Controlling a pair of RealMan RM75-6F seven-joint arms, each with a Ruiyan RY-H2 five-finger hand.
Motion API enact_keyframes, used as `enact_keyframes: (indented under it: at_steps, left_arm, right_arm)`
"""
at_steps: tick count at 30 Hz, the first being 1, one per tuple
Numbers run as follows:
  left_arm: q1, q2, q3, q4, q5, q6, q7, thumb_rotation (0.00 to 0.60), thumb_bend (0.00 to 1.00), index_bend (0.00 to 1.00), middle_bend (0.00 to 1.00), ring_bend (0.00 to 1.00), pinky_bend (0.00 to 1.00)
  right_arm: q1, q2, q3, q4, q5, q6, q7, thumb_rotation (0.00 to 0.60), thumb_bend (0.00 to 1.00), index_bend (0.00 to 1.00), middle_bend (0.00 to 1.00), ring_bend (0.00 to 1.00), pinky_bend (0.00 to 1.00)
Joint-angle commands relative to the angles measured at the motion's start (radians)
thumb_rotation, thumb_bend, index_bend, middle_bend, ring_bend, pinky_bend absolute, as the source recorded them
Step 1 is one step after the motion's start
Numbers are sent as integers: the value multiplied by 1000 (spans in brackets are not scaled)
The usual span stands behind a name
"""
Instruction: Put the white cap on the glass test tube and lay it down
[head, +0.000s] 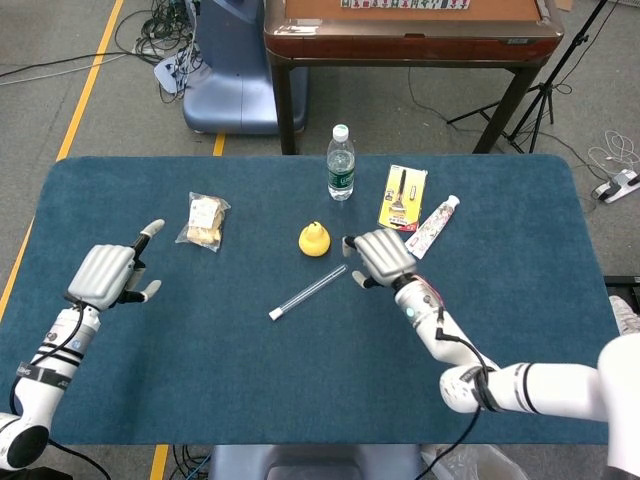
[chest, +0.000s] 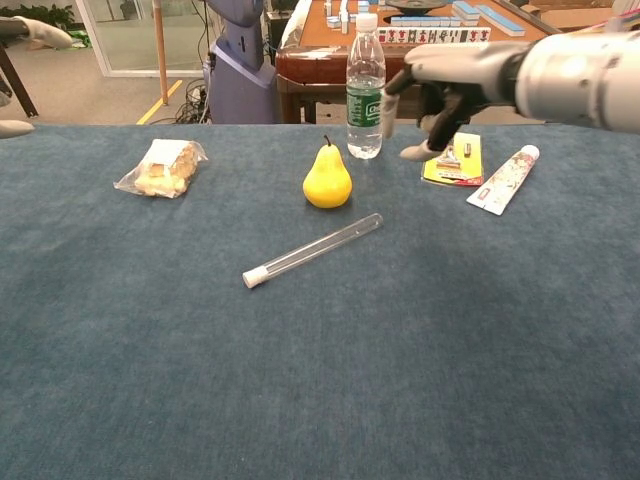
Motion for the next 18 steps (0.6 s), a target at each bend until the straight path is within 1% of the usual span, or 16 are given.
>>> enact_keyframes:
  at_steps: [1, 2, 4, 5, 7, 10, 11, 12, 14, 16, 18]
  left_arm:
    - [36, 6, 17, 1, 5, 37, 25, 600, 266, 101, 855, 956, 1000]
    - [46, 8, 23, 0, 7, 47, 31, 600, 266, 103, 847, 948, 1000]
    - [71, 15, 36, -3, 10, 68, 45, 600, 266, 115, 791, 890, 1000]
    - [82, 16, 41, -5, 10, 80, 52, 600, 266, 121, 751, 844, 1000]
    - [110, 15, 49, -6, 10, 117, 71, 600, 266, 130, 705, 780, 1000]
    - [153, -1, 59, -2, 22, 186, 97, 600, 267, 143, 644, 688, 989]
    - [165, -4, 62, -3, 27, 202, 101, 600, 267, 146, 632, 666, 968]
    - [178, -7, 66, -3, 33, 217, 103, 600, 267, 149, 618, 640, 932]
    - [205, -10, 77, -6, 48, 248, 106, 600, 267, 153, 582, 590, 846]
    - [232, -11, 89, -8, 62, 274, 108, 600, 266, 153, 531, 535, 756]
    - [258, -9, 99, -10, 75, 299, 113, 600, 266, 153, 480, 480, 669]
  right_arm:
    - [-113, 99, -61, -117, -113, 137, -25, 600, 370, 431, 960, 992, 1000]
    - [-136, 115, -72, -135, -134, 165, -28, 600, 373, 431, 952, 985, 1000]
    - [-190, 140, -94, -164, -191, 237, -31, 600, 376, 431, 939, 974, 1000]
    - [-214, 147, -104, -173, -218, 266, -31, 600, 376, 432, 937, 973, 1000]
    - [-271, 153, -125, -179, -281, 336, -25, 600, 376, 450, 937, 970, 1000]
    - [-347, 150, -153, -173, -357, 412, -11, 600, 376, 472, 925, 940, 1000]
    - [-369, 150, -161, -171, -377, 429, -3, 600, 376, 472, 907, 912, 1000]
    - [-390, 152, -168, -170, -394, 445, 5, 600, 376, 472, 893, 893, 1000]
    - [-438, 158, -180, -167, -430, 480, 28, 600, 376, 472, 844, 819, 997]
    - [-482, 166, -190, -164, -455, 507, 47, 600, 376, 472, 797, 757, 943]
    - [-521, 174, -198, -166, -472, 523, 63, 600, 376, 472, 746, 694, 832]
